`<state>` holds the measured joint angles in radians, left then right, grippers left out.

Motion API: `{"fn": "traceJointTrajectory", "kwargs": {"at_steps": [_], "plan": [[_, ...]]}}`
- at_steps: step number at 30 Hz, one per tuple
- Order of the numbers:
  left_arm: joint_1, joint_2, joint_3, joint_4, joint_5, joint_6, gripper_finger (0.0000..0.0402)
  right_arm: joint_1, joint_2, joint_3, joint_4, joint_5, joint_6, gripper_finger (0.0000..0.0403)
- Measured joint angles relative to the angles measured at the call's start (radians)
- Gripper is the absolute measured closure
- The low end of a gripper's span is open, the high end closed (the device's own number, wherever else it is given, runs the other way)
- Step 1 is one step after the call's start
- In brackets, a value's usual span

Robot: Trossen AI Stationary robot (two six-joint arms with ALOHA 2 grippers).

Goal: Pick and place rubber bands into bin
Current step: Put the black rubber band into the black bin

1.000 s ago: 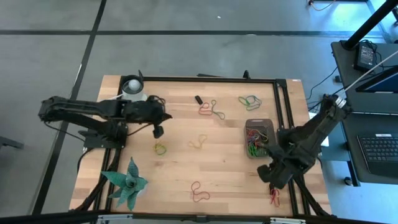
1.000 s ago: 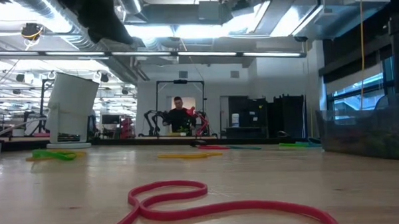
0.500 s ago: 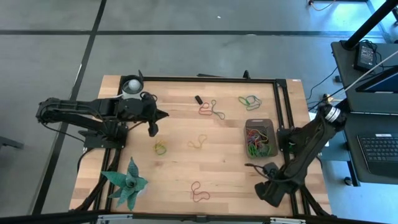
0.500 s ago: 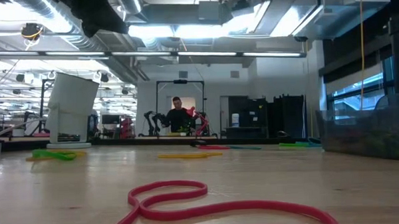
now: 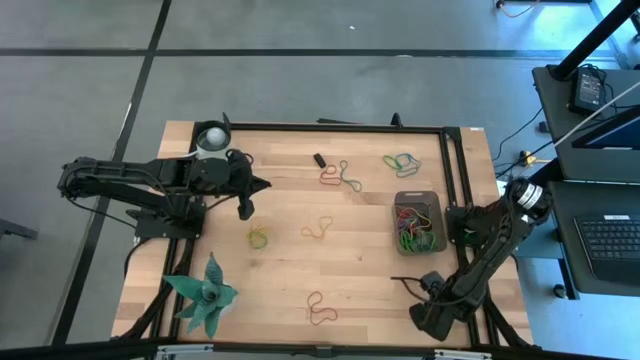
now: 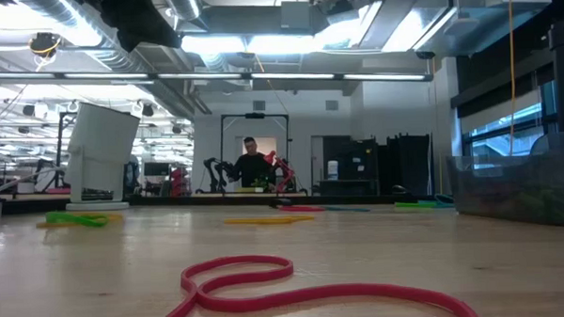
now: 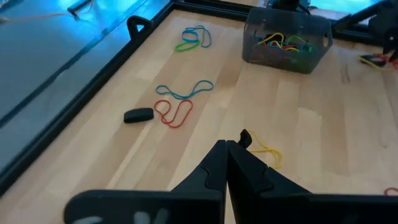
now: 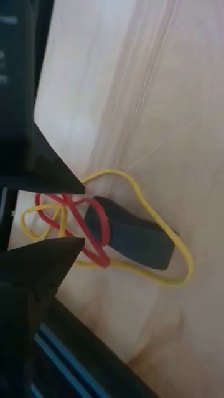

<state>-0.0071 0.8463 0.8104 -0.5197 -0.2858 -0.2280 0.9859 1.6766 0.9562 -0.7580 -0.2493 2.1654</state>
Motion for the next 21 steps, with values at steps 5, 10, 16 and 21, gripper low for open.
{"fn": "traceJointTrajectory", "kwargs": {"at_steps": [5, 10, 16, 21], "plan": [[0.0, 0.0, 0.0, 0.0, 0.023, 0.008, 0.0398, 0.0, 0.031, 0.0, 0.015, 0.0, -0.002, 0.0292], [0.0, 0.001, 0.0, 0.0, 0.034, 0.007, 0.0394, 0.009, 0.053, 0.0, 0.022, 0.0, 0.001, 0.0309], [0.0, 0.0, 0.0, 0.0, 0.034, 0.006, 0.0395, 0.02, 0.054, 0.0, 0.023, -0.008, 0.003, 0.0357], [0.0, 0.001, 0.0, 0.0, 0.034, 0.006, 0.0394, 0.02, 0.028, 0.011, 0.037, -0.015, 0.002, 0.0395]]}}
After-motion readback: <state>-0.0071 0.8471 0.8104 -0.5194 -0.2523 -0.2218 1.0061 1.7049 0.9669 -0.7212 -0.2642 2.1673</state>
